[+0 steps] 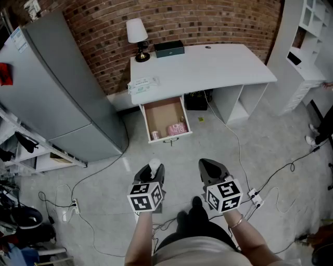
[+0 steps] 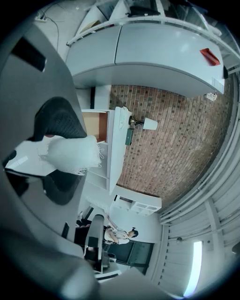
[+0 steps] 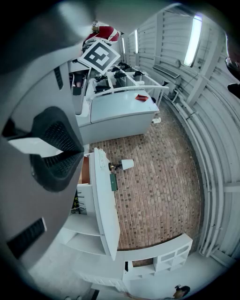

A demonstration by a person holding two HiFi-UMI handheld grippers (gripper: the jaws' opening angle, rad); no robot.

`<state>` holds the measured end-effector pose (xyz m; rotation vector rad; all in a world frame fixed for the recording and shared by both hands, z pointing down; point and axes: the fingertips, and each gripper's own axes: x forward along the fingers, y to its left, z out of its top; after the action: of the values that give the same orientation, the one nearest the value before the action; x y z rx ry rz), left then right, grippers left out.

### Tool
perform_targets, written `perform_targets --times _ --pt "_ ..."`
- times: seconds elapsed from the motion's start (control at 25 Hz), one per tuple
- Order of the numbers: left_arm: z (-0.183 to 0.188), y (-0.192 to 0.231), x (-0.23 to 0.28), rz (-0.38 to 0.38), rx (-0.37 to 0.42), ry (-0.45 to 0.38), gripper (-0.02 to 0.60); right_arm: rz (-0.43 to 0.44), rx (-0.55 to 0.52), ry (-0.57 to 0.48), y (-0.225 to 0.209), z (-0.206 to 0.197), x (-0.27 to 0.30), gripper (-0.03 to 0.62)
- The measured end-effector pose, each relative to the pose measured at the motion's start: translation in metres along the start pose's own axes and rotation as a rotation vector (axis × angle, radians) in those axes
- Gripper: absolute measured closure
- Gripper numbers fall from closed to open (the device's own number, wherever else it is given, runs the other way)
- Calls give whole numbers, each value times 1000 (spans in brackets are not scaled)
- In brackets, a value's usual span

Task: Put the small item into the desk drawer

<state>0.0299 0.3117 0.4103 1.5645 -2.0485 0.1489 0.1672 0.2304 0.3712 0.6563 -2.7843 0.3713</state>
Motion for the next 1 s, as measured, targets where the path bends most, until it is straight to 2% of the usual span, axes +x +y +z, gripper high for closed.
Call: perform_targets --times 0.16,0.56,1.0 --pt "13 5 19 7 -2 6 396 1 -8 -17 -14 13 17 588" --pt "41 0 70 85 -38 -20 396 22 -23 -35 -81 36 38 586" --pt "61 -16 106 130 -5 -15 396 48 -4 -32 -126 48 56 586"
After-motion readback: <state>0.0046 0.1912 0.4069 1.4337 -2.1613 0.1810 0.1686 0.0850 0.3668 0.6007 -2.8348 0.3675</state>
